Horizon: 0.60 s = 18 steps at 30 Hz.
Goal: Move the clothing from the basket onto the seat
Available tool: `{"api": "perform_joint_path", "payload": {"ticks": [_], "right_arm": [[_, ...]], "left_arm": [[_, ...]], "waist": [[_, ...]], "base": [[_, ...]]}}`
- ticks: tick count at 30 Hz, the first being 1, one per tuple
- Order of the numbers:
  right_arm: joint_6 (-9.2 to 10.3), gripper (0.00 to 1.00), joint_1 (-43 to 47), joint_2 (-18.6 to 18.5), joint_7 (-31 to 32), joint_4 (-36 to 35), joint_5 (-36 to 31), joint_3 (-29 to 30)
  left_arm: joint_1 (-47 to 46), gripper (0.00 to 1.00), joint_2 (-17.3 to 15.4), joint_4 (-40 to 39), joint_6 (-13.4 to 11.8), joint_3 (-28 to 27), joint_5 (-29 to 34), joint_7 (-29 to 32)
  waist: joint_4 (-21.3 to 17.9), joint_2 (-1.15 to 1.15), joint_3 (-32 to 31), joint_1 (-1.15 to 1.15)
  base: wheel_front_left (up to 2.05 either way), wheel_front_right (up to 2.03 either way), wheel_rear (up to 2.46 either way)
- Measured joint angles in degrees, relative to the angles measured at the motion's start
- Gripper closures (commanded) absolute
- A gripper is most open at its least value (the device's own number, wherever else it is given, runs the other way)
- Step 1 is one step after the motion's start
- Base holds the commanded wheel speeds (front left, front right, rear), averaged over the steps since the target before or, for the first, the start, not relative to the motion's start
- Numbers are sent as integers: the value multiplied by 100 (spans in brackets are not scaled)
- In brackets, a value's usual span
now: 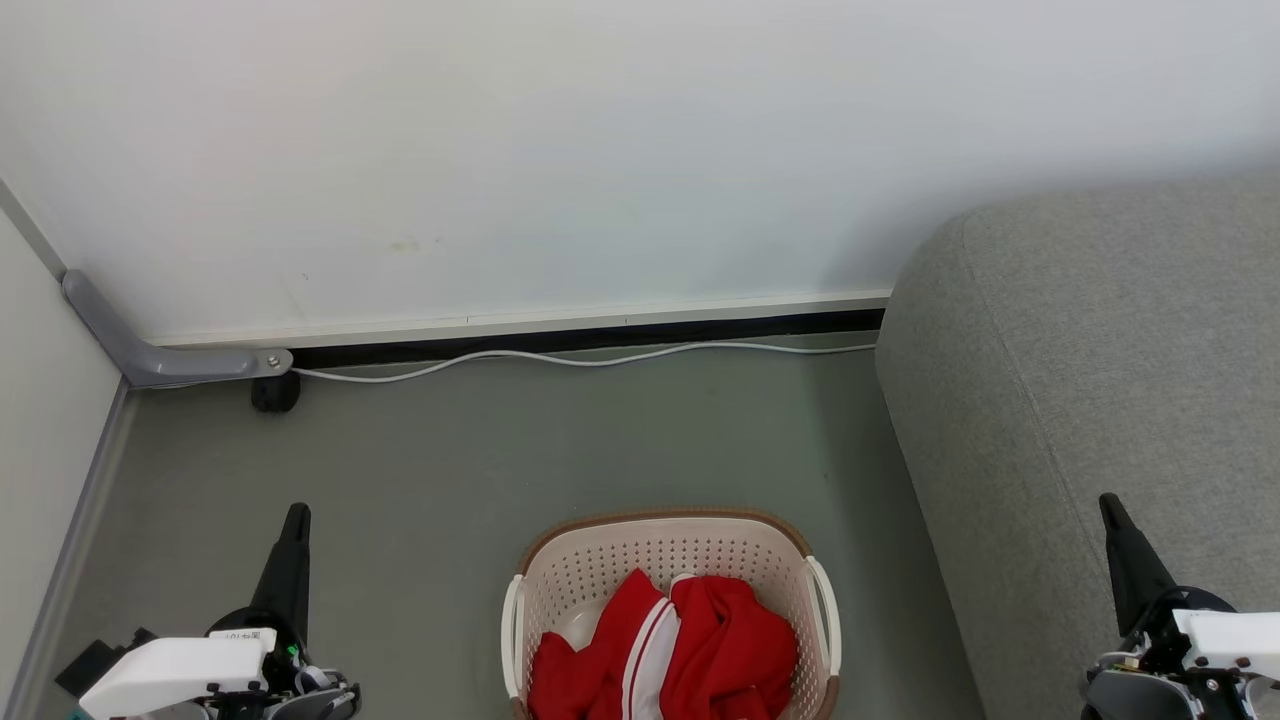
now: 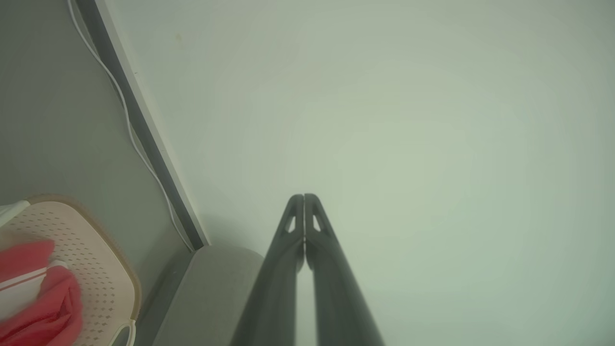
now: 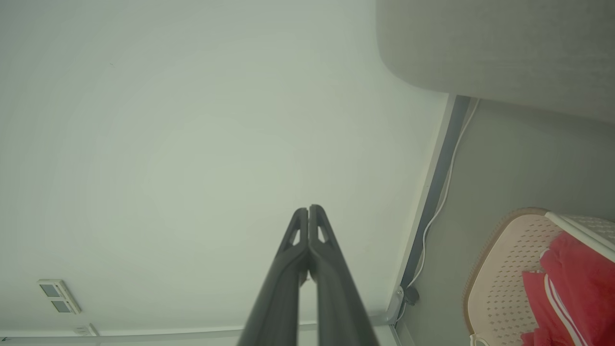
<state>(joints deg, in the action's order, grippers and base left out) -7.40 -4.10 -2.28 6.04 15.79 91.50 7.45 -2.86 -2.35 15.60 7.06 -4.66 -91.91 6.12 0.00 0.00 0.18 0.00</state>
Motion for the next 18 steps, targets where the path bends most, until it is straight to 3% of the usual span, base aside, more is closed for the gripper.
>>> {"api": "perform_joint_path", "payload": {"ticks": [18], "right_arm": [[0, 100, 0, 0, -1, 0, 0, 0]], "left_arm": [[0, 100, 0, 0, 0, 0, 0, 0]], "waist": [[0, 0, 0, 0]], "base": [[0, 0, 0]]}}
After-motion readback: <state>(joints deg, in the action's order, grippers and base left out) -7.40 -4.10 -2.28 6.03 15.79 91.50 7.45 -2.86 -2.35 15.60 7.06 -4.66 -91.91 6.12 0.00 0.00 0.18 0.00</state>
